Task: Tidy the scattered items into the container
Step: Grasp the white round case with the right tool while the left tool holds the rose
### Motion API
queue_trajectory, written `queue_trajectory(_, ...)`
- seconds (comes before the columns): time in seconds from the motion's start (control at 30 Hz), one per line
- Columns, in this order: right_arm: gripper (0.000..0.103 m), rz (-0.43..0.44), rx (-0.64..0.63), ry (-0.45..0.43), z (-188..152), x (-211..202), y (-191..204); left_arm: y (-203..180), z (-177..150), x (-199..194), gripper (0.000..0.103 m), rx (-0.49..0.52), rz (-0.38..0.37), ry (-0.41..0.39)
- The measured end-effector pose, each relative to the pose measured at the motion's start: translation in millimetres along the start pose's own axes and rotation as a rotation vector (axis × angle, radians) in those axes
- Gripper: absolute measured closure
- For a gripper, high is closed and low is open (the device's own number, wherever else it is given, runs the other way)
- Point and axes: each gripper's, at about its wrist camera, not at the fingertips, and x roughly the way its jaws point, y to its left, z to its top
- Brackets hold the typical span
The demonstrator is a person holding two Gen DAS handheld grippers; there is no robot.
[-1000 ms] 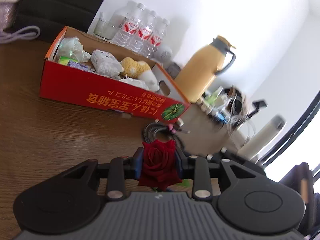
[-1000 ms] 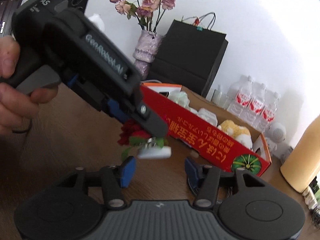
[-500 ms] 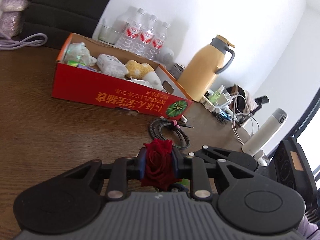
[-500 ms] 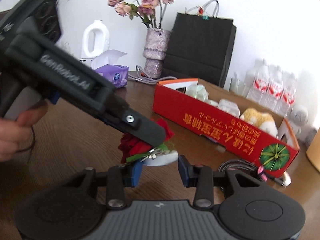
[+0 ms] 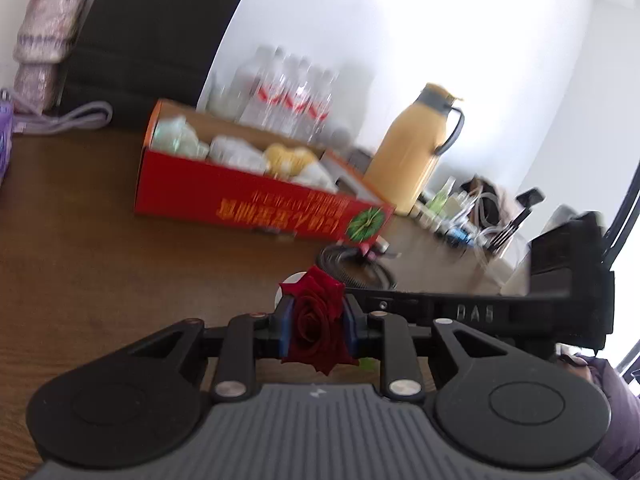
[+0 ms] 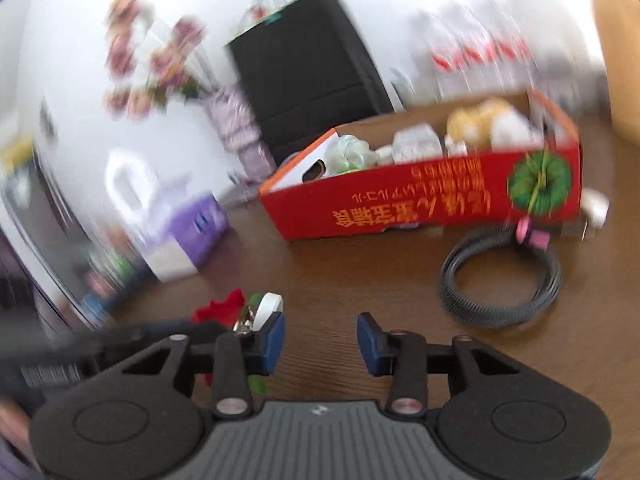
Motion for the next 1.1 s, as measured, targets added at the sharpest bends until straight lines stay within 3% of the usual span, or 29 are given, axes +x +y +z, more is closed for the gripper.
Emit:
queue_trajectory(0.13, 0.063, 0.12, 0.215, -0.016, 8.6, -3.2, -27.8, -10.7, -3.5, -7.3, 0.078, 0.074, -0.011, -0.036)
queue_trajectory(0.33, 0.063, 0.254, 0.402, -0.01, 7.0, -1.4, -46.4, -15.3, -7.1, -3.8, 0.077, 0.118, 0.008, -0.026)
queue_trajectory(0.4, 0.064, 0.249, 0.395, -0.018, 9.7, 5.8, -44.8, -16.7, -8.2, -4.5, 0.077, 0.131, -0.004, -0.035)
queue_trajectory(0.5, 0.078, 0.238, 0.355, 0.023, 10.4, 11.3, -36.3, -20.8, -8.5, -6.4, 0.078, 0.159, -0.017, -0.046)
queue_trajectory(0.57, 0.094, 0.238, 0.35, 0.035, 8.2, 14.5, -33.0, -19.6, -9.1, -3.9, 0.078, 0.155, 0.0, -0.038)
queue_trajectory(0.7, 0.095, 0.182, 0.35, 0.018, 3.3, 14.5, -29.3, -10.6, -9.1, 2.3, 0.08, 0.108, 0.021, -0.004)
queue_trajectory(0.77, 0.095, 0.1, 0.264, -0.005, 3.1, 10.3, -20.2, -7.3, -8.8, 5.8, 0.08, 0.096, 0.076, 0.014)
queue_trajectory(0.8, 0.095, -0.059, 0.092, -0.034, 3.2, 9.1, -0.7, -4.1, -8.4, 7.3, 0.08, 0.084, 0.103, 0.023)
queue_trajectory(0.83, 0.095, -0.271, -0.141, -0.073, -2.2, 11.4, 24.5, -0.2, -7.9, 8.3, 0.08, 0.067, 0.124, 0.034)
queue_trajectory(0.87, 0.095, -0.417, -0.319, -0.095, -10.1, 16.1, 41.7, 2.2, -7.4, 9.5, 0.08, 0.06, 0.149, 0.043)
queue_trajectory(0.9, 0.095, -0.445, -0.383, -0.09, -13.7, 17.9, 47.5, 2.3, -7.2, 10.8, 0.08, 0.07, 0.169, 0.052)
queue_trajectory(1.0, 0.095, -0.27, -0.171, -0.018, -5.1, 13.4, 25.1, -4.6, -8.1, 15.6, 0.075, 0.129, 0.204, 0.088)
queue_trajectory(1.07, 0.092, -0.204, -0.064, 0.017, -2.0, 12.9, 7.7, -9.3, -9.3, 20.5, 0.067, 0.158, 0.217, 0.114)
queue_trajectory(1.1, 0.09, -0.204, -0.02, 0.025, -1.0, 11.4, -0.6, -11.4, -10.1, 22.8, 0.056, 0.17, 0.224, 0.121)
